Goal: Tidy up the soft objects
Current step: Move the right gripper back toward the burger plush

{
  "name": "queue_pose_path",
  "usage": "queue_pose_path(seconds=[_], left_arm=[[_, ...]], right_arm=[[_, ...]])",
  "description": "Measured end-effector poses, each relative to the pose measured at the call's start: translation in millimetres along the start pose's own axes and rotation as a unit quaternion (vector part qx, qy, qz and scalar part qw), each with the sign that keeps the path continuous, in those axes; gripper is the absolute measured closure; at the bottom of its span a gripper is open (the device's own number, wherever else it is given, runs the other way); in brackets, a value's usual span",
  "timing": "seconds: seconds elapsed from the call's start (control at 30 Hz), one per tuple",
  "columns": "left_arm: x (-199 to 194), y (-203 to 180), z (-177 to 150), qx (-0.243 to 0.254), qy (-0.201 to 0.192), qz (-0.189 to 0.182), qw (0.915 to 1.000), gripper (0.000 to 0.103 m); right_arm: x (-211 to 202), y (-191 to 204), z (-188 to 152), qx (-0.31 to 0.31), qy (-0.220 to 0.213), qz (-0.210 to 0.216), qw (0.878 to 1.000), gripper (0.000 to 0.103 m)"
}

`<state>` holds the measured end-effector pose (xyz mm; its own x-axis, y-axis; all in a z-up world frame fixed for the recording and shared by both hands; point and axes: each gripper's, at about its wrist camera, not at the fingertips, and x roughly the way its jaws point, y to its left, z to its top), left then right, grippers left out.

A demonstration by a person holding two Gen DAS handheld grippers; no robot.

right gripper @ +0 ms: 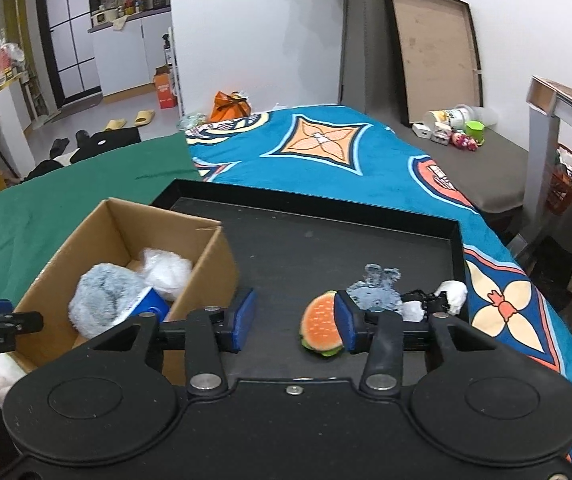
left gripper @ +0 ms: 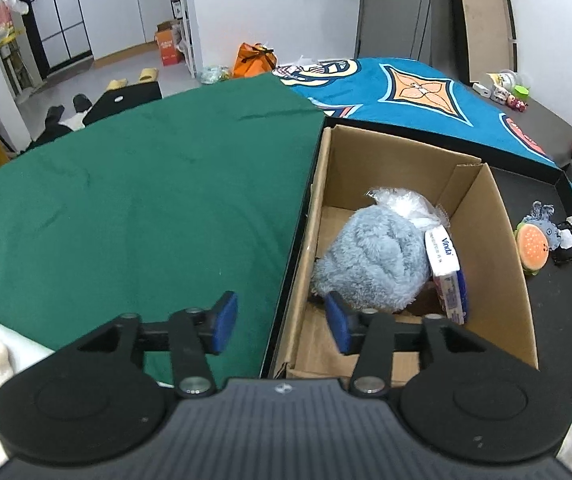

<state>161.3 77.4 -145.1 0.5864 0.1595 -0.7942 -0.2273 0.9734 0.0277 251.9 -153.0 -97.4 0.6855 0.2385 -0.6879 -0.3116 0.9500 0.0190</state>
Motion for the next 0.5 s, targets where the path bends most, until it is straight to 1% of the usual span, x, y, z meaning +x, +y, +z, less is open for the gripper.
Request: queue_pose_path(seconds=[0.03,0.17,0.33,0.5], left_arm=[[0,-2,0,0.005,-0.001,0.006,1.0,0.047],[-3,-11,-1,0.021,-0.014,0.034,0.9991,0.046],[-1,-16,0,0.031,-0.015,0.05,0.9982,0.044],[3,-22,2,0.039,-0.011,0.066,0.997,0.044]], right_arm=[[1,-4,-1,0.003,-0.001,-0.001,1.0,0.059],[9,-15,-7,0.013,0.005,0.001,1.0,0.057],[24,-27,-19,0.041,0.013,0.005,0.999,0.049],[37,-30,-32,0.054,0.024,0.012,0.998,0.043]])
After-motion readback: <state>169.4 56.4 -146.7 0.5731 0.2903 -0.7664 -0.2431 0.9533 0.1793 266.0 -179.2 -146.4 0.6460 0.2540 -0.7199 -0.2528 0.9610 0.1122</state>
